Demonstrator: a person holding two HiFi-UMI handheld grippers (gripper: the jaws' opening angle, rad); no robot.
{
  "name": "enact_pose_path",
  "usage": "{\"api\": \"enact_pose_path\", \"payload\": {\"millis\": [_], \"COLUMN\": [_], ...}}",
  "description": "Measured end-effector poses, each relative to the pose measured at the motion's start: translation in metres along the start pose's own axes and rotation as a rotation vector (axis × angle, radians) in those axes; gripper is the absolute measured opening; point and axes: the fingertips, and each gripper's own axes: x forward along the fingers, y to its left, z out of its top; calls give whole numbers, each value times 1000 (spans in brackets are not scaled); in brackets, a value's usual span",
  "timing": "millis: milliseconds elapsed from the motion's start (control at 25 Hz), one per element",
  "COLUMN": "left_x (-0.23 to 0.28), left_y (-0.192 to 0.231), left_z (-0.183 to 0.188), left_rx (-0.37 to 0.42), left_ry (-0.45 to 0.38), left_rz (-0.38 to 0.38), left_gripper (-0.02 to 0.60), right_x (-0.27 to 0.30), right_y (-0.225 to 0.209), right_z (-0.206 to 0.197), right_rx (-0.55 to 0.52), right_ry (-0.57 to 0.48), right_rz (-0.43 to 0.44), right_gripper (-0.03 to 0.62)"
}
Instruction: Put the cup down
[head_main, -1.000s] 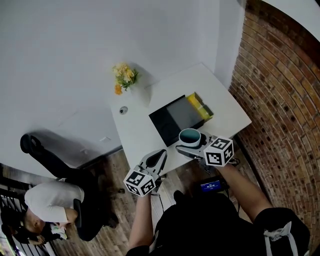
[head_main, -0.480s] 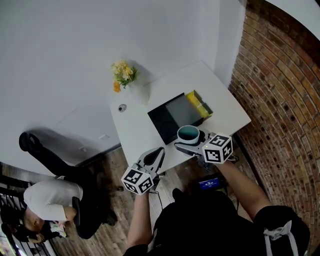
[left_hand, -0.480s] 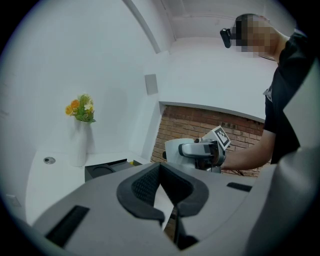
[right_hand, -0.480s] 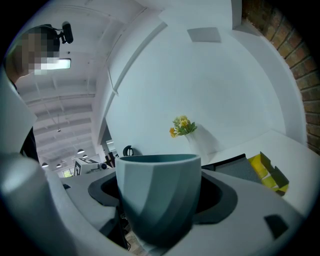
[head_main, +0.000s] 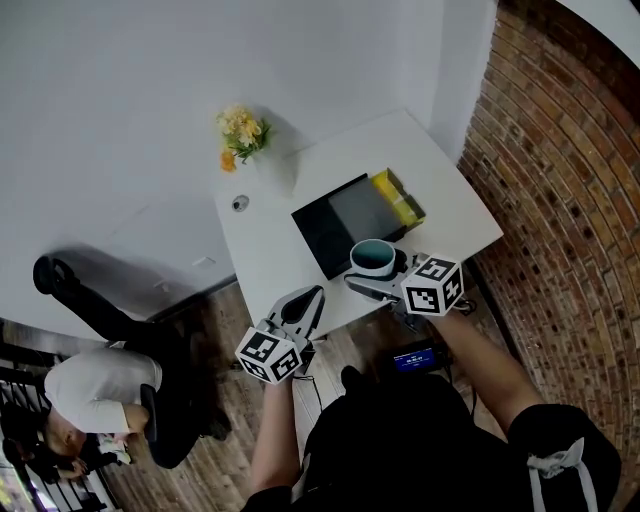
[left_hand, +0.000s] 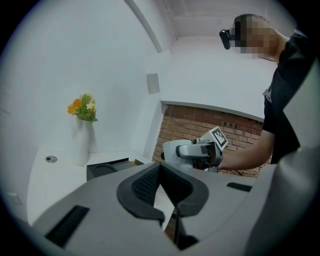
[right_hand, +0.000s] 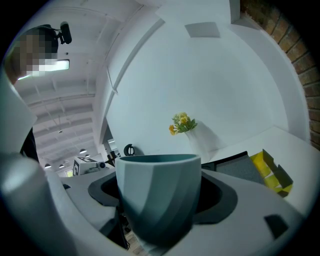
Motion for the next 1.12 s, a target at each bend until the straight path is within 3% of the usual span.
{"api": "enact_pose_path", "payload": {"millis": [440,840,1120], "left_x": [0,4,2], "left_y": [18,35,48], "left_z": [8,8,4], "left_rx": [-9,-42,-88], "left_ry": [-1,5,7], "left_rz": [51,94,134], "left_gripper": [8,8,8], "right_x": [36,104,170], "right_y": [-26,-87,-120], "right_z": [3,22,38], "right_rx": [30,52,-54], "right_ry": [36,47,36], "right_rz": [56,39,15], "right_gripper": [402,402,402]}}
